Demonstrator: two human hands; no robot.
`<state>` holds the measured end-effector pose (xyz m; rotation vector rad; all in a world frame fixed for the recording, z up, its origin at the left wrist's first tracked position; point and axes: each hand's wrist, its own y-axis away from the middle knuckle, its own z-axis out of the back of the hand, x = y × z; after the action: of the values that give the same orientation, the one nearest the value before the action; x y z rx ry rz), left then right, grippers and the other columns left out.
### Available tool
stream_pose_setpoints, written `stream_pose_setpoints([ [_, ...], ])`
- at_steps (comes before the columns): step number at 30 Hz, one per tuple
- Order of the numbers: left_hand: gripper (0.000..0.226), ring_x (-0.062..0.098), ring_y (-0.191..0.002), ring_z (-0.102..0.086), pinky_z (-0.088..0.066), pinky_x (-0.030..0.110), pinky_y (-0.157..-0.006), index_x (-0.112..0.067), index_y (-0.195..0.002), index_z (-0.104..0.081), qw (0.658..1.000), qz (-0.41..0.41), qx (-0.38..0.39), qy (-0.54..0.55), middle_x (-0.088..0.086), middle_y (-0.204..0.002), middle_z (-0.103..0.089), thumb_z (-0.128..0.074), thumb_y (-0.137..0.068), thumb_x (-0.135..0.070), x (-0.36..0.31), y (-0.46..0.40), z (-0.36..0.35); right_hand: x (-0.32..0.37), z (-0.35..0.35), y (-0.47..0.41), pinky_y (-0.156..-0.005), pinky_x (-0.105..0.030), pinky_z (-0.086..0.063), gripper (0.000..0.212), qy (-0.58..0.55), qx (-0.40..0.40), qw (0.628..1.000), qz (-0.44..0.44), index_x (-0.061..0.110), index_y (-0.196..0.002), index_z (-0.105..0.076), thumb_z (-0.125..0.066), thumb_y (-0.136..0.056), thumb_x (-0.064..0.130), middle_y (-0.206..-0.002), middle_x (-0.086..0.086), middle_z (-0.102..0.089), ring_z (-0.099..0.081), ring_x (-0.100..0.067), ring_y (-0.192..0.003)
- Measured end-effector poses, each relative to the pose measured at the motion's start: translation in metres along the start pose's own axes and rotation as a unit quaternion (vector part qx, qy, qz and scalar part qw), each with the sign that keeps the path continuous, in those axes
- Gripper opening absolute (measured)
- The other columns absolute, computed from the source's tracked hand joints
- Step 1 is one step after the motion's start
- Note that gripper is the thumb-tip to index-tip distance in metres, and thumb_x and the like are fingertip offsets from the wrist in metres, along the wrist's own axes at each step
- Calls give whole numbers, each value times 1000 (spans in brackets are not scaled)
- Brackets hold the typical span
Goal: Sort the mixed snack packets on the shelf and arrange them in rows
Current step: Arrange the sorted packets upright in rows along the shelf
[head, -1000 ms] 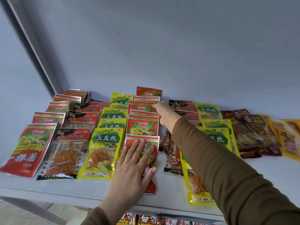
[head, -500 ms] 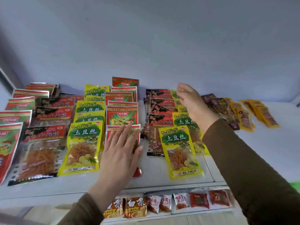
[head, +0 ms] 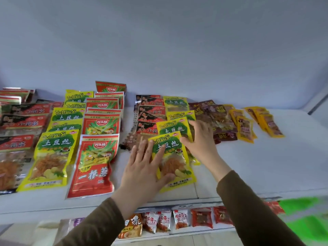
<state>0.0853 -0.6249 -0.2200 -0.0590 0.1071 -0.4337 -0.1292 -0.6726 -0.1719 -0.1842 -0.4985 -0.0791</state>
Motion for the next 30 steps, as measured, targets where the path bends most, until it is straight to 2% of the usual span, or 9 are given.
stream_pose_setpoints([
  [5, 87, 26, -154, 28, 16, 54, -125, -44, -158, 17, 1000, 7, -14, 3, 0, -171, 12, 0, -87, -90, -39, -31, -1, -32, -1, 9, -102, -28, -38, 66, -178, 22, 984, -7, 29, -150, -35, -67, -93, 43, -153, 9, -42, -42, -11, -139],
  [9, 85, 22, -153, 30, 16, 51, -125, -43, -158, 21, 1000, -4, -13, 12, 0, -170, 19, -5, -89, -86, -61, -52, 0, -47, 0, 5, -84, -10, -41, 68, -226, 4, 974, -6, 31, -151, -31, -69, -94, 24, -142, 17, -51, -54, -5, -119],
  [12, 86, 17, -153, 31, 12, 48, -127, -40, -159, 19, 999, -12, -25, 39, -3, -169, 22, -6, -90, -84, -70, -61, 2, -60, -1, 7, -75, 5, -37, 70, -250, -41, 967, -8, 29, -152, -30, -68, -95, 14, -132, 19, -50, -50, 4, -112],
  [18, 74, 14, -155, 24, 9, 44, -128, -38, -163, 6, 999, -11, -26, 36, -9, -172, 9, -4, -98, -70, -65, -68, -2, -67, 3, 11, -100, -23, -43, 70, -172, -83, 982, -6, 22, -155, -31, -68, -95, 19, -150, 0, -45, -50, -18, -132],
  [20, 73, 15, -156, 22, 9, 45, -128, -38, -163, 3, 999, -14, -13, 29, -9, -172, 6, -5, -98, -69, -61, -68, -5, -56, 7, 14, -106, -35, -42, 67, -38, -165, 985, 38, 16, -151, -39, -70, -93, 23, -151, -6, -41, -44, -25, -133],
  [22, 73, 18, -157, 19, 8, 47, -128, -37, -164, -2, 999, -18, -16, 29, -8, -172, 2, -5, -98, -69, -61, -69, -5, -37, 9, 16, -110, -38, -39, 55, -24, -222, 968, 116, 16, -147, -46, -65, -95, 26, -150, -5, -44, -42, -24, -134],
  [24, 74, 20, -158, 16, 8, 48, -128, -32, -164, -7, 999, -33, -15, 22, -5, -173, -4, -8, -97, -62, -62, -68, -3, -12, 6, 17, -110, -36, -43, 45, -117, -144, 965, 187, 18, -144, -51, -54, -102, 33, -142, 1, -54, -47, -17, -130],
  [27, 75, 24, -159, 2, 3, 49, -128, -19, -164, -17, 998, -56, -25, -14, 4, -171, -20, -13, -97, -51, -57, -61, 4, 17, -3, 14, -112, -37, -39, 57, -184, 49, 967, 167, 22, -153, -43, -32, -105, 52, -143, 2, -59, -50, -15, -131],
  [30, 71, 22, -159, -13, -5, 44, -130, -21, -163, -27, 998, -27, -56, 29, 4, -169, -27, -17, -100, -53, -37, -51, 9, 20, -9, 5, -118, -38, -30, 57, -182, 73, 974, 112, 23, -154, -39, -25, -106, 50, -148, 0, -55, -46, -19, -137],
])
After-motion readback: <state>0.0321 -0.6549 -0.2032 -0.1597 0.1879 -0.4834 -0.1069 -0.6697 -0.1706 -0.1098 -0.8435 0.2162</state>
